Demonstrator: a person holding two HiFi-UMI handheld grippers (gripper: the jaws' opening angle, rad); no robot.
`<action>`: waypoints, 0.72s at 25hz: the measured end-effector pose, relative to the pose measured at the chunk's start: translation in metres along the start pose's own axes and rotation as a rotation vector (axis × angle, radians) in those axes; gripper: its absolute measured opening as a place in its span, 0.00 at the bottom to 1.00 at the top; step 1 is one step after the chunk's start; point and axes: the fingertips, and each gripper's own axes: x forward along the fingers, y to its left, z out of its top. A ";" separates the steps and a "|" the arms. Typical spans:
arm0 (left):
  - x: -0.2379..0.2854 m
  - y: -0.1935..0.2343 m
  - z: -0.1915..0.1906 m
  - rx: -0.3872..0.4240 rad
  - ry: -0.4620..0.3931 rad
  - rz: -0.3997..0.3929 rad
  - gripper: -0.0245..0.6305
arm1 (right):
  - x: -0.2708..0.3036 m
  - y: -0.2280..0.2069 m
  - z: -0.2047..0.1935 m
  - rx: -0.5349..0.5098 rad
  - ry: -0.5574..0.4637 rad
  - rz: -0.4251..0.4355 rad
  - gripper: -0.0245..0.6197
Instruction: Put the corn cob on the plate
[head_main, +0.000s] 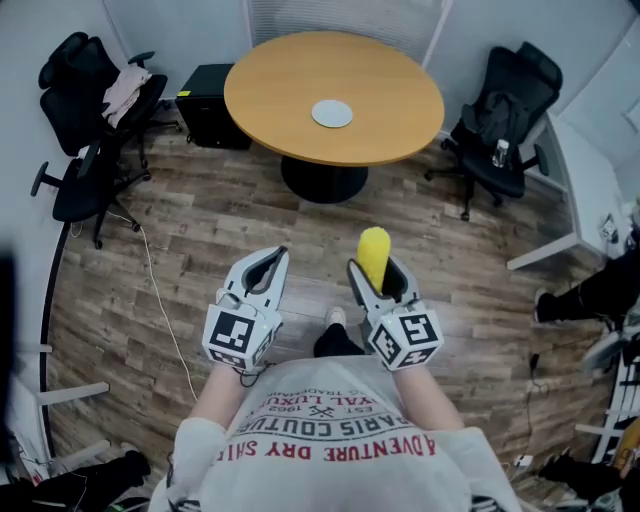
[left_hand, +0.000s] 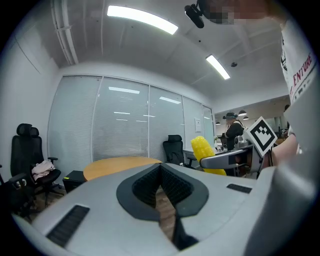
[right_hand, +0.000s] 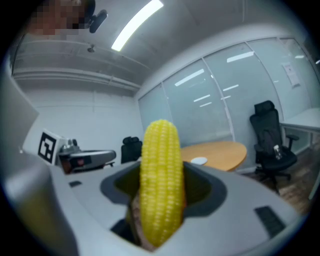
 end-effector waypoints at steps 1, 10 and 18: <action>0.013 0.002 0.000 -0.001 0.004 0.007 0.09 | 0.008 -0.011 0.004 -0.002 0.003 0.004 0.45; 0.126 0.018 0.012 -0.068 -0.006 0.058 0.09 | 0.068 -0.110 0.035 -0.024 0.025 0.039 0.45; 0.191 0.027 0.014 -0.090 -0.003 0.055 0.09 | 0.111 -0.161 0.048 -0.025 0.057 0.057 0.45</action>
